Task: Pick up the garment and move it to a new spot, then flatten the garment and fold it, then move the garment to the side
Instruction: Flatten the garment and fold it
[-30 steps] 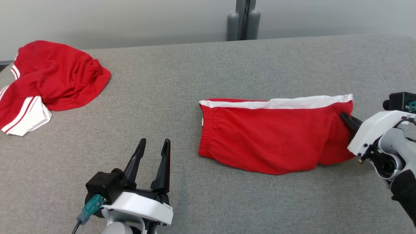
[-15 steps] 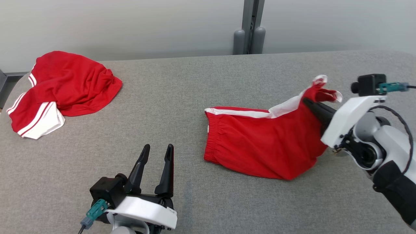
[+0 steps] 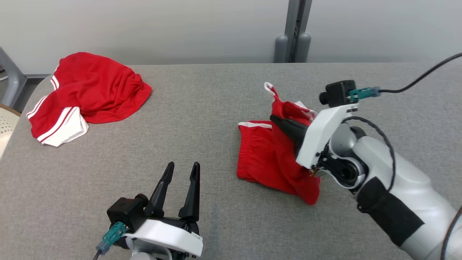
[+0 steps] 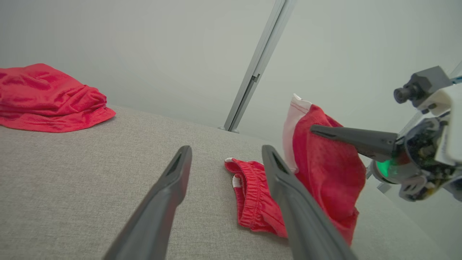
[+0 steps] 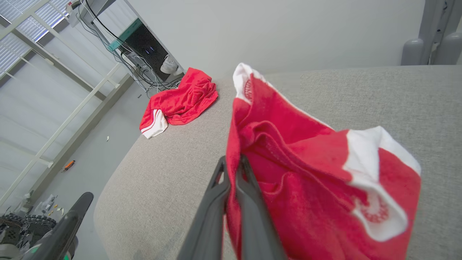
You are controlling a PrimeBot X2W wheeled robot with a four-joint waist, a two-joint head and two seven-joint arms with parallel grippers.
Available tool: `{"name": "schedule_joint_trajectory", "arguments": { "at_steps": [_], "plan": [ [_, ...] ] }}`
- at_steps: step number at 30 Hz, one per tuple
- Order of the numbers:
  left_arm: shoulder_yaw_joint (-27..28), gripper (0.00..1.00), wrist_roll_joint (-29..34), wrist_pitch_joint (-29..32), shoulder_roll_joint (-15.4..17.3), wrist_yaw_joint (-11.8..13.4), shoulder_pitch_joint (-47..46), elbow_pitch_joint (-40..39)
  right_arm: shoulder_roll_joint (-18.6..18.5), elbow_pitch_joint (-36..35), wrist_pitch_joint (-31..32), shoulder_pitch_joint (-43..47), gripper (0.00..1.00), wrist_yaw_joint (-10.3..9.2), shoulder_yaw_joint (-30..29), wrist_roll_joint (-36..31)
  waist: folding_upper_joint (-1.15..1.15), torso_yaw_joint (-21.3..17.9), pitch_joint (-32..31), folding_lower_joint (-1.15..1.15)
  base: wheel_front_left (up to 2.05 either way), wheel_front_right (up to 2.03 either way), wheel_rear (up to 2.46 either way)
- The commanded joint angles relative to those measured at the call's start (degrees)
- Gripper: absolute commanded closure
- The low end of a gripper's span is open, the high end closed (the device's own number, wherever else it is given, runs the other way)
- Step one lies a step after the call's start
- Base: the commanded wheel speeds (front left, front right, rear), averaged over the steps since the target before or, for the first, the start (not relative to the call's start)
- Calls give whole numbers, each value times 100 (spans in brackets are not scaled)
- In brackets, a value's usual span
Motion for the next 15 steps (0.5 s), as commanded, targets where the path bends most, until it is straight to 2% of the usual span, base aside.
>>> {"name": "schedule_joint_trajectory", "arguments": {
  "at_steps": [1,15],
  "plan": [
    [-7,0,-30,-33,-1,-39,-90,17,34,109,-17,-66,100,1,-4,-55,0,46,14,0,0,0,0],
    [-121,0,-104,-51,-92,-130,-267,194,739,1576,98,-517,100,1,220,-425,0,417,193,0,0,0,0]
  ]
}}
